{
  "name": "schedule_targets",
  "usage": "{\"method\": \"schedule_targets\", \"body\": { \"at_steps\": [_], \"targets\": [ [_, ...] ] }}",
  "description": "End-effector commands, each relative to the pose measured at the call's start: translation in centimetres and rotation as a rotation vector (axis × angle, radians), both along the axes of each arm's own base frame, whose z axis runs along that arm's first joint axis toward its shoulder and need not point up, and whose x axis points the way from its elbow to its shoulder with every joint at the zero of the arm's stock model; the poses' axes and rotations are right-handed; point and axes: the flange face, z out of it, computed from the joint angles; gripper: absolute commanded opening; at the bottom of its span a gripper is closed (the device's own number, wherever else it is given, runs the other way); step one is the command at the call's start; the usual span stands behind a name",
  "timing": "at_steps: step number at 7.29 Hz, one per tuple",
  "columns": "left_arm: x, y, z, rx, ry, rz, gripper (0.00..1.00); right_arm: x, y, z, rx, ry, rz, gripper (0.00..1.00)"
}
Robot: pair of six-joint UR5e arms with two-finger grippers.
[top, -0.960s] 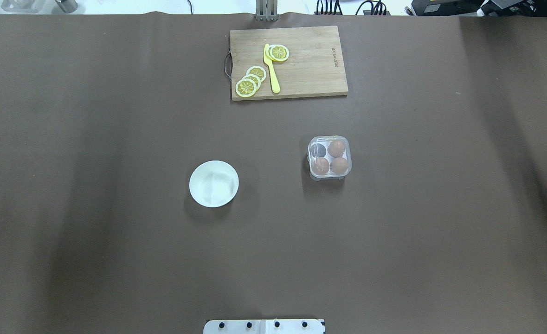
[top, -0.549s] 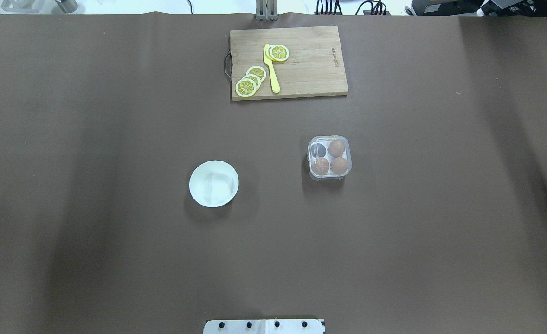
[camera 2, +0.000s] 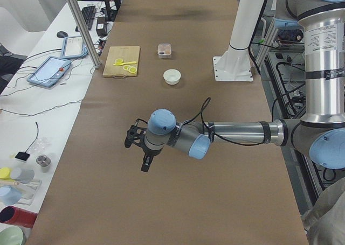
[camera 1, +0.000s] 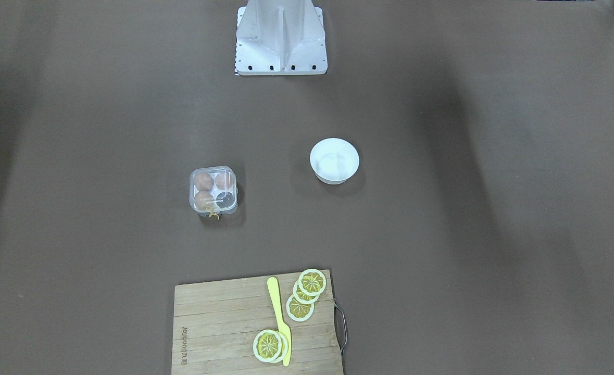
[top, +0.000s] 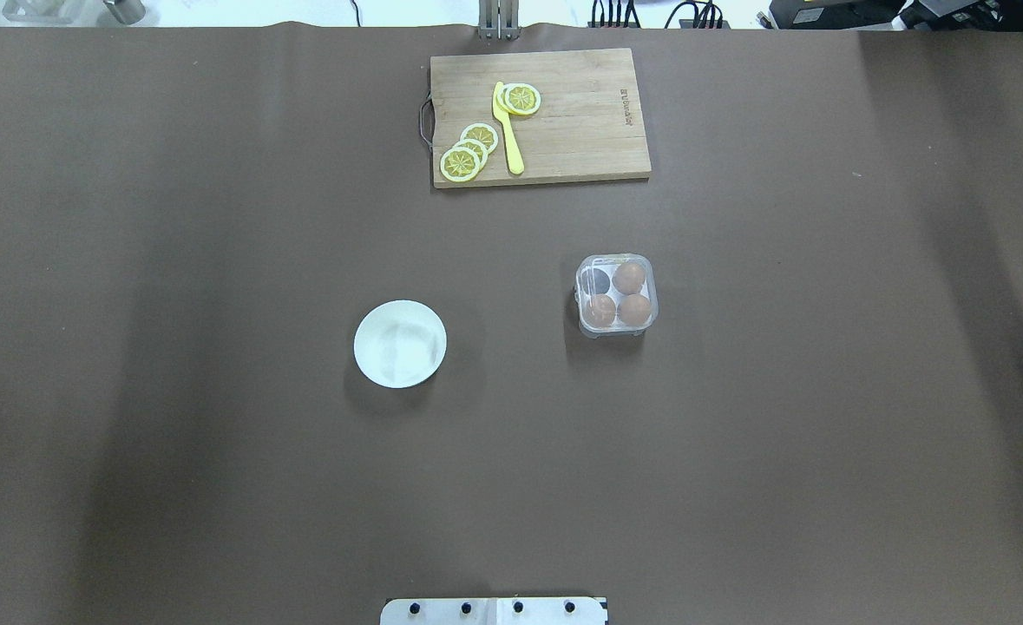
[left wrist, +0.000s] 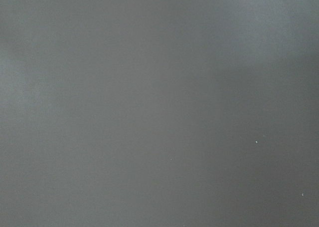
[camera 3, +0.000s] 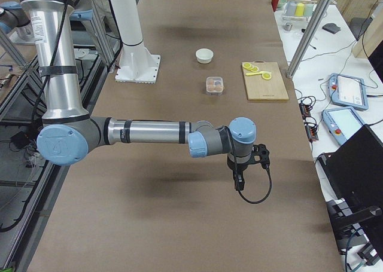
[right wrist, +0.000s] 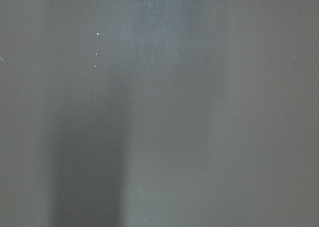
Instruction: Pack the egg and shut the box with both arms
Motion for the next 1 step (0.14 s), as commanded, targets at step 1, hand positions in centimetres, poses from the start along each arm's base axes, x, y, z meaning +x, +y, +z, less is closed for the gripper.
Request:
{"method": "schedule_targets", "body": {
  "at_steps": [1],
  "targets": [
    [0.0,0.03,0.11,-0.003,0.0,0.0,0.98,0.07,0.28,-0.02,0.002,0.0,0.002,1.0]
  ]
}}
